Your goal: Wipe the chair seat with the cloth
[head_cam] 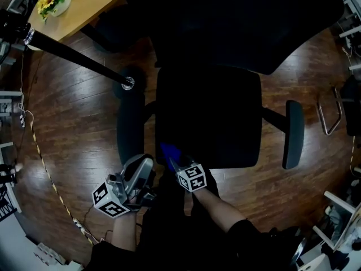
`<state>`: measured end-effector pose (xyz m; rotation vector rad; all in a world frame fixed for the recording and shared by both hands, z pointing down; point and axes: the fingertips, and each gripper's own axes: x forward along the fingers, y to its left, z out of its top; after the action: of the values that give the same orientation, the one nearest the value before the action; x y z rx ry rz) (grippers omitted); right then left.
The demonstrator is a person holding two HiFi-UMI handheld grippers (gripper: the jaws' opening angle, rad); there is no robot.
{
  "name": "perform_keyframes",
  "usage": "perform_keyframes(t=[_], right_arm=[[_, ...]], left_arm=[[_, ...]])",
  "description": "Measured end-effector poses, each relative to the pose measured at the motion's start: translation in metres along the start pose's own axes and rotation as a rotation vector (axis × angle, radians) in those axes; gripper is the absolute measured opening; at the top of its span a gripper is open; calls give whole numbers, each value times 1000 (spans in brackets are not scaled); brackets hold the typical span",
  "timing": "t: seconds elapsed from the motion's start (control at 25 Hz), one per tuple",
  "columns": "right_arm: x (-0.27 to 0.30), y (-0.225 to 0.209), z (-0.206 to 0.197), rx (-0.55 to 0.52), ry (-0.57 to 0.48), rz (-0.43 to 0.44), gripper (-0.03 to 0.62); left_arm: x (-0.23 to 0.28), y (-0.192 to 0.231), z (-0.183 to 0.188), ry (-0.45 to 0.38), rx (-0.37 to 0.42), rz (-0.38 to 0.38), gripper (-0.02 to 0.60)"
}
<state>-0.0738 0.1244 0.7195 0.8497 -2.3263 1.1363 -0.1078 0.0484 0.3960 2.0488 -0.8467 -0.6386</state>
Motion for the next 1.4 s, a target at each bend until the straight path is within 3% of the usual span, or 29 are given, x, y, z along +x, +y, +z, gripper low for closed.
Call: perform_keyframes(t=[0.2, 0.36, 0.52, 0.76, 1.04, 1.24, 1.4], right_arm=[[15, 11, 6, 5, 9, 64, 63], [-8, 9, 47, 22, -71, 127, 63], [-89, 25, 119, -14, -218, 155, 63], [-257, 56, 235, -34, -522, 147, 63], [-391, 74, 281, -57, -743, 124, 61], [-425, 81, 298, -75, -826, 119, 61], [-421, 92, 303, -87, -848, 139, 61]], left_arm=[[-9, 7, 5, -18, 7, 14, -8], [7, 3, 10, -27, 12, -28, -8], [39, -39, 24, -17, 24, -134, -8], [84, -133, 52, 32, 89, -302, -8], [113, -218, 51, 73, 130, -451, -8], [118, -234, 37, 117, 172, -448, -8], [104, -222, 34, 132, 191, -410, -8]])
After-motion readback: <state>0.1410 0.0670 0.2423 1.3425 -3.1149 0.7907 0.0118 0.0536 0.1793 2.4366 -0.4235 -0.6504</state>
